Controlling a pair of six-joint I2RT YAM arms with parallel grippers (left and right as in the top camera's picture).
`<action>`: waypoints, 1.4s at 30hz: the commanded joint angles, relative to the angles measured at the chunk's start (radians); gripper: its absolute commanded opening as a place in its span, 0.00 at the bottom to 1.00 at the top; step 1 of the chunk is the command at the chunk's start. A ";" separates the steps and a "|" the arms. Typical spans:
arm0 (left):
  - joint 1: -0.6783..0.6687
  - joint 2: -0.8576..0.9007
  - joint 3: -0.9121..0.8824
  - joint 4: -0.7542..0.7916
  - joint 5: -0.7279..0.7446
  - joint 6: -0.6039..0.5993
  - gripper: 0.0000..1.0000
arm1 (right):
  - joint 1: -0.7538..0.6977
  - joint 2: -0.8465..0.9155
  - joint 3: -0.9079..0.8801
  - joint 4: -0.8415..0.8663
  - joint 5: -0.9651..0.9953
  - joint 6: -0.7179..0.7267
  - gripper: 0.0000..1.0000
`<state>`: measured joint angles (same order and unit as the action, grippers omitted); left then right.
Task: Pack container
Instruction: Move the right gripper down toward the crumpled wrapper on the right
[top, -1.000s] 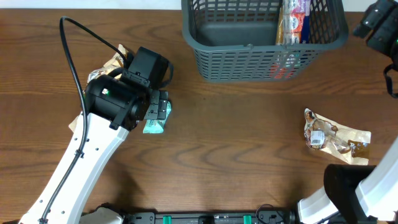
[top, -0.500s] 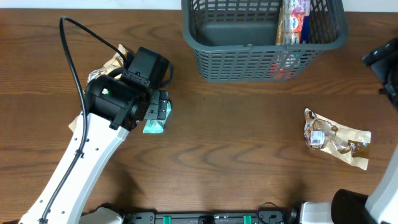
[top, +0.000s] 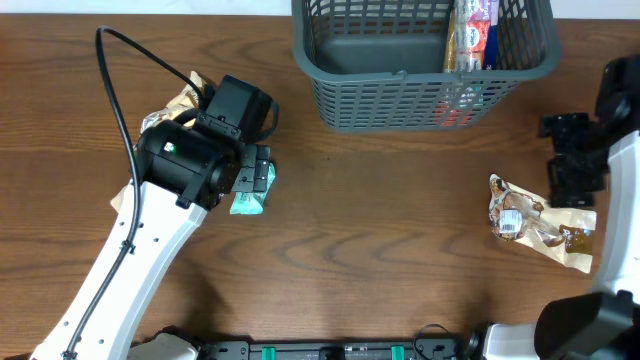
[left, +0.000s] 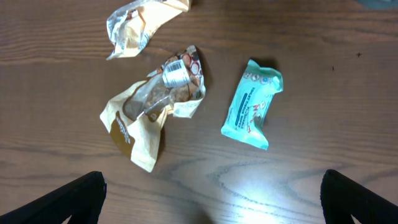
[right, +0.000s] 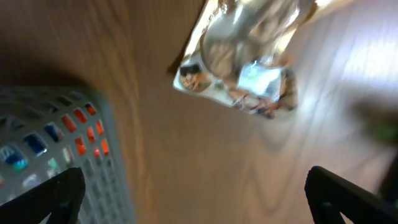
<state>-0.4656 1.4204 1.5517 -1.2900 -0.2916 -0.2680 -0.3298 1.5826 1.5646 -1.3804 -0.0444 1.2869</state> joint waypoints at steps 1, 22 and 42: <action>0.005 0.003 0.016 -0.005 -0.006 0.002 0.99 | -0.029 -0.015 -0.119 0.054 -0.128 0.160 0.99; 0.005 0.003 0.016 -0.003 -0.006 0.002 0.99 | -0.209 -0.230 -0.399 0.142 0.141 -0.260 0.99; 0.005 0.003 0.016 -0.004 -0.006 0.002 0.99 | -0.251 -0.230 -0.735 0.528 0.007 -0.059 0.99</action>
<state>-0.4656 1.4204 1.5517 -1.2903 -0.2916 -0.2680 -0.5747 1.3563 0.8532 -0.8719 -0.0086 1.1278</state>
